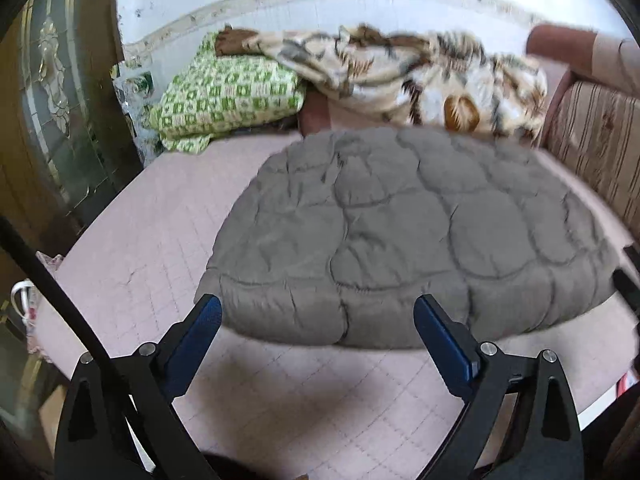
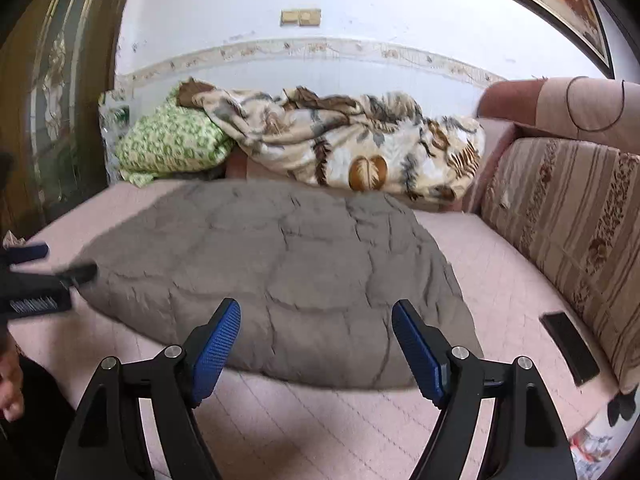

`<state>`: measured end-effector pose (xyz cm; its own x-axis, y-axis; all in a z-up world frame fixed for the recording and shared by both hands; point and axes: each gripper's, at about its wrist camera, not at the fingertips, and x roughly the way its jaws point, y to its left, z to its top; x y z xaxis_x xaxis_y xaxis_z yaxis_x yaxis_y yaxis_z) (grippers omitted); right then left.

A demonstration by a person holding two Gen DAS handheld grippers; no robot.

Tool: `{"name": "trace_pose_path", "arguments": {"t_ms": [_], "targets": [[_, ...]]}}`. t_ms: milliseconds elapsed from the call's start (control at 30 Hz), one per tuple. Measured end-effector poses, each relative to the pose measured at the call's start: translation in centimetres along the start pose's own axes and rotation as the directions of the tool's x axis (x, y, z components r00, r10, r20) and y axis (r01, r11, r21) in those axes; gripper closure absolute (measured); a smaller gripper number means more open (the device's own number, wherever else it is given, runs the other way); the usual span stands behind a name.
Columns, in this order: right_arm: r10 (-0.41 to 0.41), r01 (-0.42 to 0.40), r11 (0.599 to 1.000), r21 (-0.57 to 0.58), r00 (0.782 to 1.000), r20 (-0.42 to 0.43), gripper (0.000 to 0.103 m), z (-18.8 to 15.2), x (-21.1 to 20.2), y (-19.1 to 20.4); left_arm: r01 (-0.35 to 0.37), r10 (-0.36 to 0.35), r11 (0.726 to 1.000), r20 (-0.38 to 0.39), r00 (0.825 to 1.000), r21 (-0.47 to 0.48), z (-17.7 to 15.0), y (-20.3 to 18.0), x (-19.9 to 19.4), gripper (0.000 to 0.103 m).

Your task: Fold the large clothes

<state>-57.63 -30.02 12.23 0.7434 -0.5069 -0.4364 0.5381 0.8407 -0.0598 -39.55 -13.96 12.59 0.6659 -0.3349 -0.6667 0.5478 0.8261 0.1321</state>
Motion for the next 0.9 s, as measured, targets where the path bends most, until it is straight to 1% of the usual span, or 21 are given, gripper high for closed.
{"name": "trace_pose_path", "arguments": {"t_ms": [33,100,167,200,267,300,367,400,467,500,533,733,900], "targets": [[-0.009,0.010,1.000,-0.026,0.999,0.033,0.020,0.3,-0.1,0.3,0.002,-0.002,1.000,0.000,1.000,0.014,0.2,-0.2,0.0,0.007],[-0.034,0.038,0.997,-0.065,0.998,0.061,0.019,0.4,0.0,1.0,0.006,-0.006,1.000,0.036,0.999,0.009,0.3,-0.1,-0.3,0.007],[-0.018,0.022,0.998,-0.067,0.998,0.065,0.019,0.5,0.3,1.1,0.007,-0.007,1.000,0.064,0.998,-0.001,0.5,-0.1,-0.4,0.007],[0.001,0.002,0.998,-0.059,0.998,0.055,0.019,0.6,0.7,1.2,0.008,-0.008,1.000,0.075,0.997,-0.008,0.6,-0.1,-0.3,0.007],[0.025,-0.023,0.999,-0.045,0.999,0.045,0.019,0.5,1.3,1.4,0.023,-0.021,0.999,0.090,0.996,-0.024,0.7,-0.2,0.6,0.007],[0.031,-0.029,0.998,-0.047,0.998,0.047,0.018,0.3,1.6,1.7,0.033,-0.030,0.999,0.086,0.996,-0.027,0.7,-0.3,1.1,0.007],[0.017,-0.014,0.998,-0.064,0.998,0.052,0.018,-0.2,2.1,2.2,0.056,-0.053,0.998,0.070,0.996,-0.042,0.6,-0.4,2.2,0.007],[0.020,-0.017,0.998,-0.060,0.998,0.051,0.015,-0.5,2.4,2.4,0.036,-0.032,0.998,0.068,0.997,-0.055,0.4,-0.4,2.8,0.007],[0.032,-0.031,0.999,-0.040,0.999,0.032,0.015,-0.7,3.0,2.5,-0.034,0.038,0.998,0.071,0.997,-0.053,-0.2,-0.7,3.8,0.007],[0.038,-0.038,0.999,-0.031,0.999,0.021,0.015,-0.8,3.4,2.6,-0.041,0.044,0.998,0.061,0.997,-0.048,-0.3,-0.8,4.2,0.007],[0.040,-0.039,0.999,-0.027,0.999,0.015,0.015,-0.9,3.7,2.7,-0.039,0.041,0.998,0.048,0.998,-0.041,-0.2,-0.9,4.6,0.007],[0.044,-0.044,0.999,-0.006,0.999,-0.019,0.015,-1.2,5.0,2.9,-0.028,0.031,0.998,0.053,0.998,-0.054,-0.4,-0.4,5.3,0.007],[0.036,-0.036,0.999,0.002,0.999,-0.002,0.015,-1.1,4.8,2.5,-0.027,0.029,0.998,0.043,0.999,-0.056,-0.3,-0.3,5.7,0.007]]}}
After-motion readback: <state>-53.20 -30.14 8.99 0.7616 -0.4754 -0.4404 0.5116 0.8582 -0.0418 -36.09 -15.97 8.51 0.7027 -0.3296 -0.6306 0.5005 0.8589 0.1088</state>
